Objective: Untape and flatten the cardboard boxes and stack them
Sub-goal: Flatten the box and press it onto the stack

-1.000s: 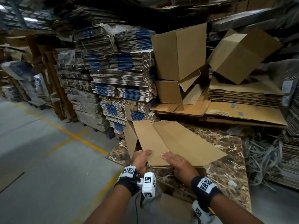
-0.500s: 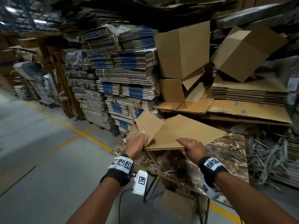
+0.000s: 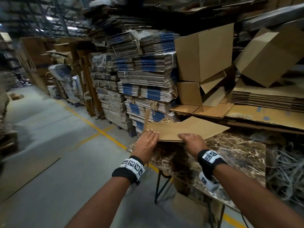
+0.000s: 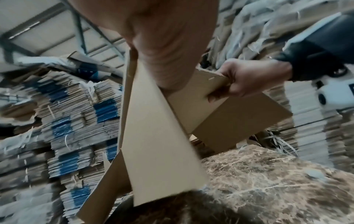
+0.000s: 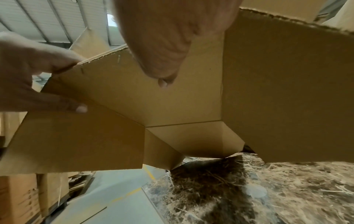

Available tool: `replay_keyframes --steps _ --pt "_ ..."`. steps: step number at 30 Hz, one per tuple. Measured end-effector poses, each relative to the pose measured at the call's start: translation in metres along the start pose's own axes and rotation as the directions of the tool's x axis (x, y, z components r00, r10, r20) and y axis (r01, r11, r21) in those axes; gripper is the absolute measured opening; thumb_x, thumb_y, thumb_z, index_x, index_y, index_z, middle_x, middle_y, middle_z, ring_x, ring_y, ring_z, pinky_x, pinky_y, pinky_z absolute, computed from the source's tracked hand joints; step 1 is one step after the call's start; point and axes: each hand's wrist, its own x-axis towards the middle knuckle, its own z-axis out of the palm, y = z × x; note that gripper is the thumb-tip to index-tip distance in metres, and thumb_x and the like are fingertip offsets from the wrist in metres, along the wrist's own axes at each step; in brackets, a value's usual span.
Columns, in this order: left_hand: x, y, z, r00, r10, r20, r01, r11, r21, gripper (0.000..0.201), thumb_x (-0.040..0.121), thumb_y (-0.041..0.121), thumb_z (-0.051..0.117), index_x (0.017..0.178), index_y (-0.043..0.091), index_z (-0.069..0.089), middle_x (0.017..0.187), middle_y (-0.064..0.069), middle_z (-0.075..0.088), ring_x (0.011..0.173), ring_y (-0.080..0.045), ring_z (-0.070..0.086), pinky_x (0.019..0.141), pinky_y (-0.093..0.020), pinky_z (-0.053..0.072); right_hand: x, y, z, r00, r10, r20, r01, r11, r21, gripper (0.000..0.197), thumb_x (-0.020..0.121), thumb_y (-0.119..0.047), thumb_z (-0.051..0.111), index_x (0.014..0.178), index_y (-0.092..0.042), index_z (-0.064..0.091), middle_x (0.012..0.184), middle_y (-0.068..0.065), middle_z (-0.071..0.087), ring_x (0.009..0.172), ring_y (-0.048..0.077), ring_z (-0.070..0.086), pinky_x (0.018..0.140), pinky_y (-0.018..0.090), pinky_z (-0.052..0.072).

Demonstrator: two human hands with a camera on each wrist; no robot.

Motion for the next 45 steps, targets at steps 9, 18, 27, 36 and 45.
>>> replay_keyframes --steps 9,18,27,36,45 --pt "-0.022 -0.028 -0.008 0.979 -0.173 0.107 0.157 0.977 0.146 0.020 0.064 -0.002 0.066 0.077 0.013 0.066 0.069 -0.009 0.069 0.067 -0.030 0.067 0.070 -0.037 0.050 0.005 -0.004 0.000 0.991 -0.109 0.082 0.116 0.990 -0.083 0.052 0.092 0.002 0.046 0.138 -0.019 0.058 0.136 0.007 0.064 0.121 0.027 0.061 0.098 0.038 0.049" --pt "-0.061 -0.039 0.031 0.933 -0.176 0.314 0.252 0.942 -0.221 0.047 0.087 -0.005 0.057 0.130 0.010 0.068 0.129 -0.015 0.069 0.114 -0.034 0.068 0.101 -0.041 0.053 -0.005 0.047 0.051 0.944 0.074 0.320 0.012 0.966 -0.259 0.064 0.093 -0.003 0.049 0.149 -0.030 0.036 0.134 0.008 0.056 0.124 0.030 0.053 0.107 0.050 0.037" --pt "-0.084 0.002 0.100 0.766 0.043 0.641 0.097 0.979 -0.181 0.066 0.099 0.010 0.047 0.161 0.016 0.026 0.167 -0.008 0.025 0.155 -0.023 0.022 0.127 -0.041 0.011 -0.043 0.097 0.104 0.823 0.062 0.565 0.054 0.981 -0.187 0.094 0.089 0.019 0.038 0.163 -0.030 0.007 0.169 0.008 0.010 0.155 0.029 0.016 0.125 0.044 0.014" --pt "-0.044 0.032 0.183 0.694 0.190 0.694 0.083 0.937 -0.339 0.073 0.089 0.040 0.050 0.158 0.020 0.037 0.160 -0.006 0.040 0.144 -0.023 0.044 0.118 -0.032 0.033 -0.047 0.158 0.163 0.723 0.317 0.613 -0.153 0.940 -0.305 0.097 0.088 0.012 0.040 0.160 -0.042 0.005 0.169 0.010 0.005 0.155 0.033 0.008 0.123 0.053 0.015" --pt "-0.023 0.090 0.275 0.705 0.351 0.616 -0.124 0.916 -0.380 0.092 0.073 0.067 0.024 0.151 0.021 0.036 0.144 -0.009 0.059 0.113 -0.030 0.066 0.093 -0.040 0.053 -0.055 0.174 0.207 0.633 0.537 0.557 -0.562 0.814 -0.146 0.043 0.096 -0.020 0.038 0.138 -0.022 0.044 0.142 0.016 0.035 0.131 0.038 0.032 0.109 0.054 0.036"
